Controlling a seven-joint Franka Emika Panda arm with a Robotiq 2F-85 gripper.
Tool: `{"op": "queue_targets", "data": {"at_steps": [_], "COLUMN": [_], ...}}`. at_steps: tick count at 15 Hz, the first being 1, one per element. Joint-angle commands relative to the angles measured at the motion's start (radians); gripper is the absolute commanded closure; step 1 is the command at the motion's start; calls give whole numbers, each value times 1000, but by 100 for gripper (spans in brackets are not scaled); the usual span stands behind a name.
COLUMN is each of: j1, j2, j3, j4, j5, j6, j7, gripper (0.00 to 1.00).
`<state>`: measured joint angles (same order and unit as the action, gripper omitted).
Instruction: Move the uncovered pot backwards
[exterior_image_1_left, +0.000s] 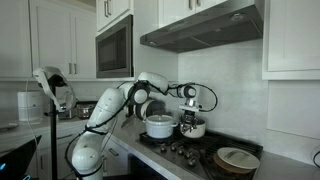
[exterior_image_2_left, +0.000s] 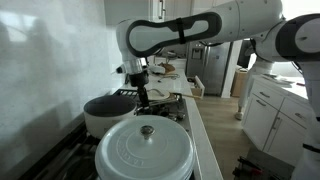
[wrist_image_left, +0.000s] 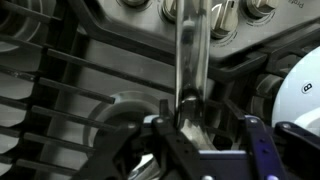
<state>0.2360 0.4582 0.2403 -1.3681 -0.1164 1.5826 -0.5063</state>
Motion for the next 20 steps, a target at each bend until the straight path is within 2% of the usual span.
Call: {"op": "queue_targets", "data": {"at_steps": [1, 4, 5, 6, 7, 20], "j1": [4, 3, 3, 3, 4, -37], "j2": [5, 4, 4, 2, 2, -59], "j3": [0, -1, -1, 0, 0, -13], "j4": [32, 33, 34, 30, 27, -57], "j5": [-7, -7, -7, -7, -8, 9], "j6": [-33, -35, -37, -36, -36, -21], "j7": [-9, -5, -3, -5, -3, 5], "gripper": [73, 94, 93, 99, 100, 100]}}
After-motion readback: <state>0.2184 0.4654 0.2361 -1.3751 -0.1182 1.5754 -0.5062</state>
